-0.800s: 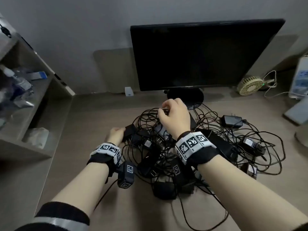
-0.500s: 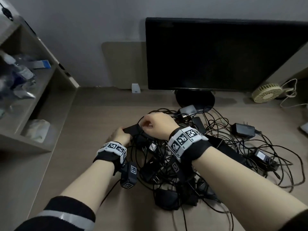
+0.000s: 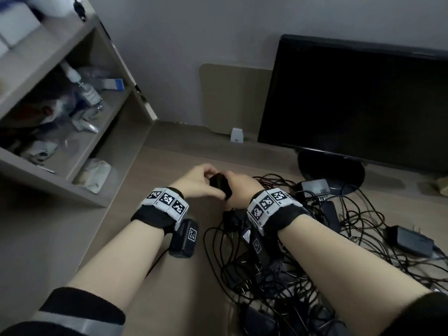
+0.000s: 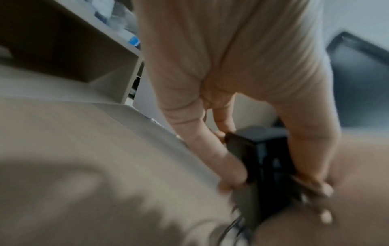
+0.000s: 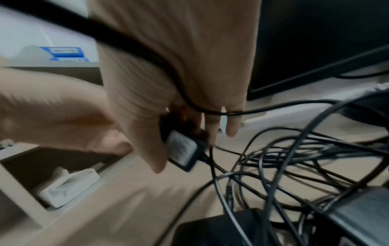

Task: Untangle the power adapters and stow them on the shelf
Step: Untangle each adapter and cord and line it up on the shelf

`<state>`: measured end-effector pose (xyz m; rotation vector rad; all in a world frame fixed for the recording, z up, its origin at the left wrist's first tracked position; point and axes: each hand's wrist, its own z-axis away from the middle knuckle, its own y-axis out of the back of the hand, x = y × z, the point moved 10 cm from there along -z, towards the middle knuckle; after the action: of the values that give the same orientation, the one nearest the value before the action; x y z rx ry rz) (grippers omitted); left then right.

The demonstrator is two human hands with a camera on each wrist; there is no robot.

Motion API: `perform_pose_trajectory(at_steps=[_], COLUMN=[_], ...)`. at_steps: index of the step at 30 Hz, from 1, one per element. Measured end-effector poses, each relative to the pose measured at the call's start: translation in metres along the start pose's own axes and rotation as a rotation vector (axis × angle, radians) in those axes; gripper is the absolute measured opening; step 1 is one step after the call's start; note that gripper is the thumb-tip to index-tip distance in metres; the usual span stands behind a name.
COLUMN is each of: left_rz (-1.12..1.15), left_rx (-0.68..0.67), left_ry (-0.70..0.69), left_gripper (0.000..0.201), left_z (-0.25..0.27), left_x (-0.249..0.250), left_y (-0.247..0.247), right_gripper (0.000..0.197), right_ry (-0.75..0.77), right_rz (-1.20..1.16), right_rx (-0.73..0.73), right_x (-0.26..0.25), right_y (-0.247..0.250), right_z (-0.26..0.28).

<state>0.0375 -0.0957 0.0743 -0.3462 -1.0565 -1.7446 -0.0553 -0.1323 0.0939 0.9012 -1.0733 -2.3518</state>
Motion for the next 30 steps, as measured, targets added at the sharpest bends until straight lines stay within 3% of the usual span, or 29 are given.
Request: perform_pose_trajectory(at_steps=[3,6,9,13,16,19,22,25,27,30], left_rz=[0.202,0.321,0.082,-0.205,-0.342,-0.478,-0.419,-0.356,-0.353,-0.309], left_rx=[-0.033,-0.015,0.059,-0.061,-0.098,-0.086,-0.026,-0.015,-0.007,0.115], left_ry=[-0.065,-0.011,0.038,0.029,-0.008,-0.008,-0.060,-0.113,-0.175,-0.228], left_gripper=[0.038,0.035,0.033,0.038,0.038,0.046,0.053,0.054,0.048,0.035], left_z=[0.002,-0.002,-0.011,-0.009,-0.005,-0.010,0.006,0.022,0.036,0.059], left_x=[0.013,-0.008,-0.041,-0.052,-0.042,-0.049,-0.029,0.000,0.028,0.066], left_y=[0.004,-0.011,-0.032,-0.073,-0.087,-0.090,-0.078,-0.054,-0.031,0.022], right_gripper=[0.066,0.066,0.055,0.053,0.038,0.039,0.041,0.058,0.067,0.068], right_ry=[-0.019,-0.077,-0.166,-0.156,-0.136,-0.145,-0.146,-0.114,-0.048,0.074], right_rz=[-0.181,-0.410,-0.625,-0.670,-0.706,-0.699,-0.700,-0.687,-0.642,-0.605], right_rx=[0.030,0.133,0.145,0.107,0.101,0.096,0.096,0.138,0.166,0.150], right_x=[0.016,0.043,0.070,0.077,0.074,0.075,0.073,0.062,0.047,0.014], right_y=[0.004,0.018,0.019,0.013,0.011,0.008,0.008,0.026,0.044,0.068], right_z=[-0.004,0.001,0.005,0.007,0.012,0.015,0.020,0.029,0.035,0.045])
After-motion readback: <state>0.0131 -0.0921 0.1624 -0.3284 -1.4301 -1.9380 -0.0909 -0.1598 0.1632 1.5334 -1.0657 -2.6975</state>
